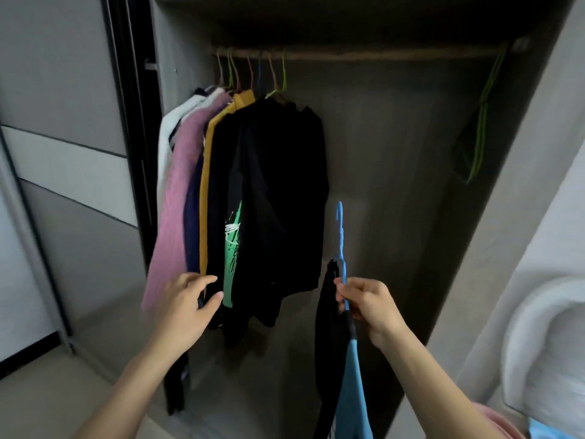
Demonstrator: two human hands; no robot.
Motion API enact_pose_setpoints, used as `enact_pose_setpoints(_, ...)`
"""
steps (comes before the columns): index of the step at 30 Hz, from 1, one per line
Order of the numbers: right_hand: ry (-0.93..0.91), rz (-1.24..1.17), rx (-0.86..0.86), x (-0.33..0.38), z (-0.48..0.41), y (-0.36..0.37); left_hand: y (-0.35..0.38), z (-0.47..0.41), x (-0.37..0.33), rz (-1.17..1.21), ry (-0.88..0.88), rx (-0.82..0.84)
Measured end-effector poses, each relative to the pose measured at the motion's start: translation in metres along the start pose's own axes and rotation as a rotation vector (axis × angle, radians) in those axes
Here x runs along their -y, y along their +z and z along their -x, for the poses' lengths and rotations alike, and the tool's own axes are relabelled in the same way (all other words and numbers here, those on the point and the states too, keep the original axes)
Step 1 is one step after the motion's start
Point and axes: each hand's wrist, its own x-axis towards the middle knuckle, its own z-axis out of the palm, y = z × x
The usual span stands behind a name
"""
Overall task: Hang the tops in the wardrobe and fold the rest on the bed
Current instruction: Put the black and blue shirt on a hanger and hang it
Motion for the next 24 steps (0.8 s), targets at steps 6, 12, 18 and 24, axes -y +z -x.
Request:
enact_pose_setpoints(6,-0.189,0.056,-0.052,0.033,-0.064,0.016,0.023,-0.101,0.000,-0.017,0.100,-0.077)
enact_pose_setpoints(12,-0.345,0.003,-0.176,0.085,-0.128,0.056,0.020,-0.230,0.000,-0.022,0.264,-0.176)
enact_pose_setpoints(18,-0.514,-0.021,-0.229,0.152,-0.182,0.104,0.005,-0.342,-0.003,-0.068,0.373,-0.193)
enact_pose_setpoints(24,-0.590,0.123,-0.327,0.188,-0.236,0.143,0.000,-0.399,0.002,-0.112,0.479,-0.138)
